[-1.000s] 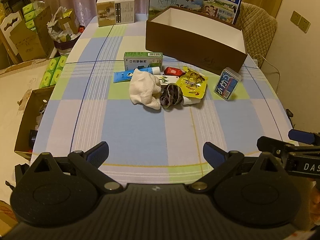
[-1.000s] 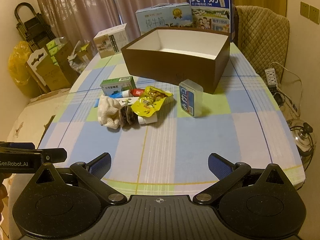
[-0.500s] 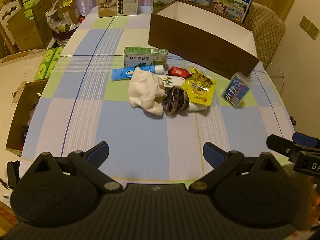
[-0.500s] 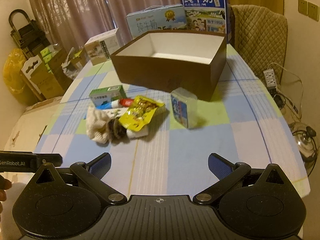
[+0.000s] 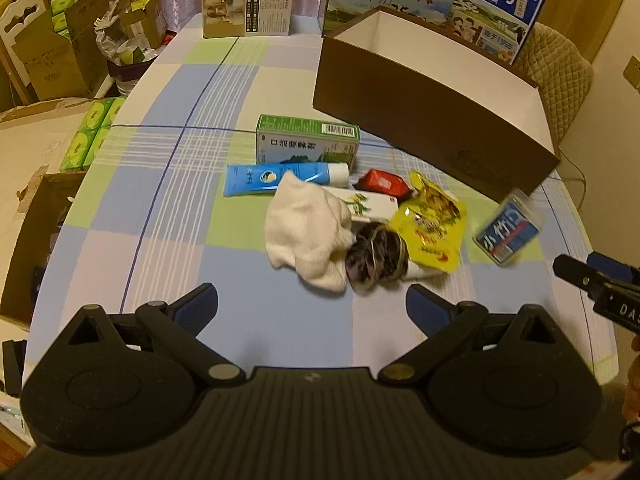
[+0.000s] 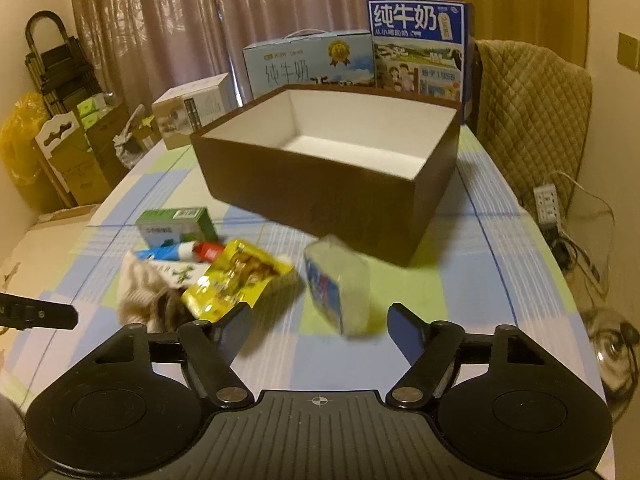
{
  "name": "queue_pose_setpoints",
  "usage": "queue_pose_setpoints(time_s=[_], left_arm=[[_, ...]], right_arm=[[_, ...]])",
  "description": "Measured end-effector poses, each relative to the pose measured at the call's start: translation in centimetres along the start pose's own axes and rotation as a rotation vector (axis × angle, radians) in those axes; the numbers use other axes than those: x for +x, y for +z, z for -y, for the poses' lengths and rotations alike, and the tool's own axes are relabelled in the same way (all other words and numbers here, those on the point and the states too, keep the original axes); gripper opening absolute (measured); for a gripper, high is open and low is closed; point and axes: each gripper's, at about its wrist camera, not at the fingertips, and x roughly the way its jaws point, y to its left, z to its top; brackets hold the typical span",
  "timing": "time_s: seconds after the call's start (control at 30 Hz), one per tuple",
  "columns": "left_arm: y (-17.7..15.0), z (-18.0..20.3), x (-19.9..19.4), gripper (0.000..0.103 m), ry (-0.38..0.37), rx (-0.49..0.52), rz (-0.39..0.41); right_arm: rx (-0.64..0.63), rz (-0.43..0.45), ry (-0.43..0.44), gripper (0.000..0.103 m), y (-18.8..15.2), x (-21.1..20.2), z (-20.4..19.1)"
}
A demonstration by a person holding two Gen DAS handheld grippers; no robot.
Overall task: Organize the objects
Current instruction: 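Grasp the clear plastic container with the right tool while the left tool grasps the white towel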
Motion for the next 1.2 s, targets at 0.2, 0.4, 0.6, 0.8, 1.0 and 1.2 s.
queue_pose_setpoints(time_s=[0.2,0.4,0.6,0.8,1.0,1.2], left_arm=[[1.4,-0.5,2.3,0.098,0.016,-0.015,0.011],[2.2,-0.9,4.1,0.095,0.014,-0.012,0.015],[2.6,-1.0,5.5,0.095,-0.001,-0.005,0.016],[2.6,-0.6,7.0,0.091,-0.008,0.026,0.007],[3.3,-0.9,8.5,0.086,-0.030,0.034,-0.001],[3.6,-1.2,10.3,0.068,-0.074,0.027,-0.033]], right_arm=[[-0.061,0.001,0.005,0.062,1.1,3.4,1.2],[-0.098,-0.025,-0.001,0.057,1.4,6.0,1.6],[-0.125,-0.050,-0.011,0.036,1.2,7.5,1.5],[-0.105,-0.015,-0.015,0.033,0.7,6.4,1.6],[-0.056,0.004,-0.028,0.033,0.9,4.3,1.9],[0.003,-0.003,-0.045,0.033,0.8,3.1,2.4]])
